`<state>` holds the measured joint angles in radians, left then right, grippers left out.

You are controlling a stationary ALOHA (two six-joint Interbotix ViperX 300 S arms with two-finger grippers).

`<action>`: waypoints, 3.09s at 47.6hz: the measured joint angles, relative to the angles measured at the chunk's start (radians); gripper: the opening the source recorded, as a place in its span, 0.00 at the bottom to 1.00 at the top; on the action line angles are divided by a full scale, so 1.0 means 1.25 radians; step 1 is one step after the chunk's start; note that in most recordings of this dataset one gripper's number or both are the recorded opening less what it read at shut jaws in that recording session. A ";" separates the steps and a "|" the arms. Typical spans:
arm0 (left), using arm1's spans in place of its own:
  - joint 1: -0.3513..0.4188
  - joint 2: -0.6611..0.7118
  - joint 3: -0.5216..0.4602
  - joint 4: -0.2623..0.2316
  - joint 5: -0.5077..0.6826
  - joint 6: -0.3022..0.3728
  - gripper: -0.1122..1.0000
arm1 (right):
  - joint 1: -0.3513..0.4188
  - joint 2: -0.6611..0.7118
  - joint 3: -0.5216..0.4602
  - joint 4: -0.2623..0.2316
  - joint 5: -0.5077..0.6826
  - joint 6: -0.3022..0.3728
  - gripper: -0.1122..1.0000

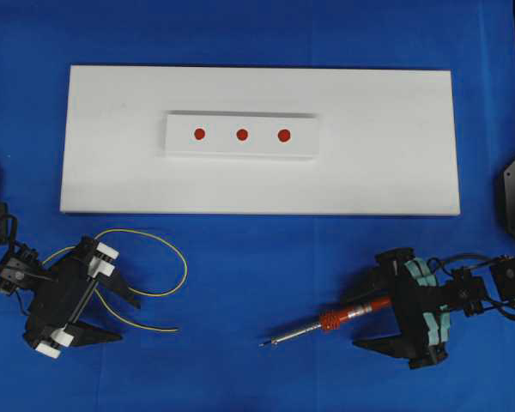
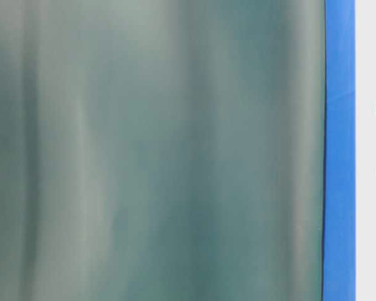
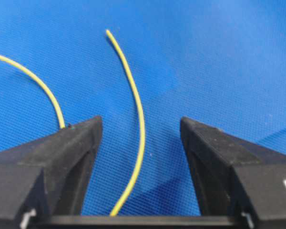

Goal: Touch the tip of the soldering iron to the tip of the solder at the mark.
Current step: 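Grasp solder and iron, lift both toward the red-dot strip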

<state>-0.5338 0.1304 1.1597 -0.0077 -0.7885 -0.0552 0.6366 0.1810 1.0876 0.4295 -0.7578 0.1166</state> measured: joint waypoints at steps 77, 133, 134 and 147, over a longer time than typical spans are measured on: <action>0.117 -0.401 -0.209 0.000 0.751 -0.043 0.12 | -0.243 -0.522 -0.067 -0.040 0.666 -0.173 0.16; 0.535 -0.390 -0.282 0.006 0.987 -0.065 0.12 | -0.692 -0.334 -0.276 -0.279 0.917 -0.173 0.16; 0.535 -0.390 -0.282 0.006 0.988 -0.065 0.12 | -0.691 -0.333 -0.277 -0.279 0.917 -0.173 0.16; 0.538 -0.357 -0.299 0.006 0.998 -0.069 0.12 | -0.692 -0.333 -0.279 -0.279 0.918 -0.169 0.16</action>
<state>0.1381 -0.3160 0.7854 0.0000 0.4587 -0.1411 -0.2286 -0.2347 0.7394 0.0813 0.3896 -0.0951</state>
